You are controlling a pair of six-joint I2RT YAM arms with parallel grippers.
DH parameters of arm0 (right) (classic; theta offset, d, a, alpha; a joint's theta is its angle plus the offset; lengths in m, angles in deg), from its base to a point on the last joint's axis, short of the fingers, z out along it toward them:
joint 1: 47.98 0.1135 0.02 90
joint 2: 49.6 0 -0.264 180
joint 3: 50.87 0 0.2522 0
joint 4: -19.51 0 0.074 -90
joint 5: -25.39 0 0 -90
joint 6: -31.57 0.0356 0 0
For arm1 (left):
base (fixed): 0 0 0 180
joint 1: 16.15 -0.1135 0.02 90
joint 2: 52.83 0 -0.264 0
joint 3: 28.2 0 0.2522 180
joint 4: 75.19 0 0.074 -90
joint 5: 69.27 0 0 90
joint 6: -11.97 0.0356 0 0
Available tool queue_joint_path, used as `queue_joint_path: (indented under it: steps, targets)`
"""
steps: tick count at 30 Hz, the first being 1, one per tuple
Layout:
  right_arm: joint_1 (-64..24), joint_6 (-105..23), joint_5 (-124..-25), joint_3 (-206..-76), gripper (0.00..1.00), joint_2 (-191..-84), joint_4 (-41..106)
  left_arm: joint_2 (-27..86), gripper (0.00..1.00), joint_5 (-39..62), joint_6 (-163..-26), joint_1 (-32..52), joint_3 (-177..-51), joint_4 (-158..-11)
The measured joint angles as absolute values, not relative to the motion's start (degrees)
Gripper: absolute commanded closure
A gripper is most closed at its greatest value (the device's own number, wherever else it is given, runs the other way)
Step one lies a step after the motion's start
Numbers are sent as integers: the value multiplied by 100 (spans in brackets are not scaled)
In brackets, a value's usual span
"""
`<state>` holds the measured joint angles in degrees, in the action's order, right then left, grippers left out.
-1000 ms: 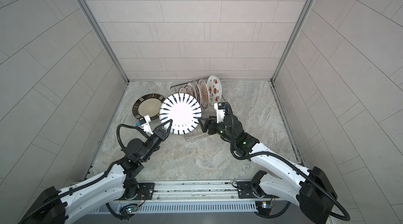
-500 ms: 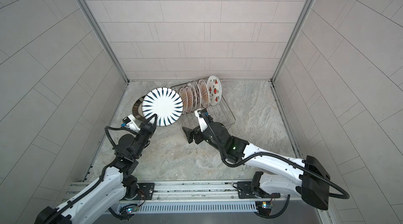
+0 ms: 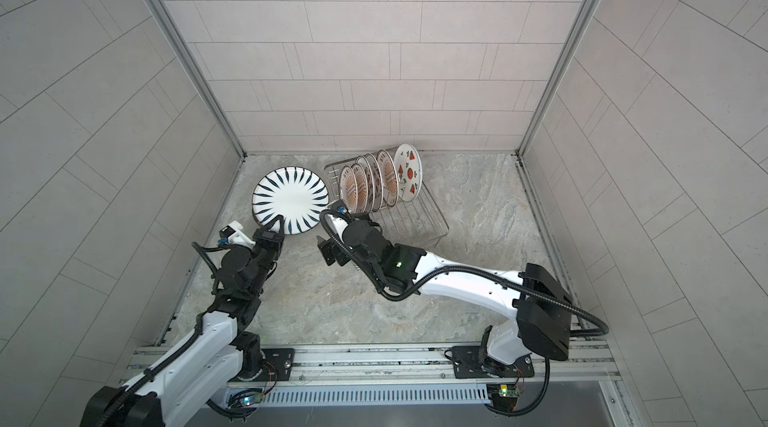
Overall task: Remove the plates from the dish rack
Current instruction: 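Carry the blue-striped plate away with the left gripper while the right gripper withdraws, then lower the blue-striped plate onto the cream plate with the left gripper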
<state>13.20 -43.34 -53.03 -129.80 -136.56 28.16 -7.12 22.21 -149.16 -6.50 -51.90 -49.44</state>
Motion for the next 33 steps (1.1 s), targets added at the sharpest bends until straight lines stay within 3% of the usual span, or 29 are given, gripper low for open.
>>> queue_joint_path:
  steps: [11,22,33]
  targets:
    - [1301,-4345,-5520,-14073,2,-14764,3304,608,100,2293,-14923,-1664,-5190,-4572]
    - [1128,-4207,-5557,-14681,3,-15385,3389,2540,100,1799,-14912,-1959,-5872,-3982]
    - [1082,-4144,-5590,-14825,3,-15669,3551,3307,100,1793,-14899,-2034,-6263,-3748]
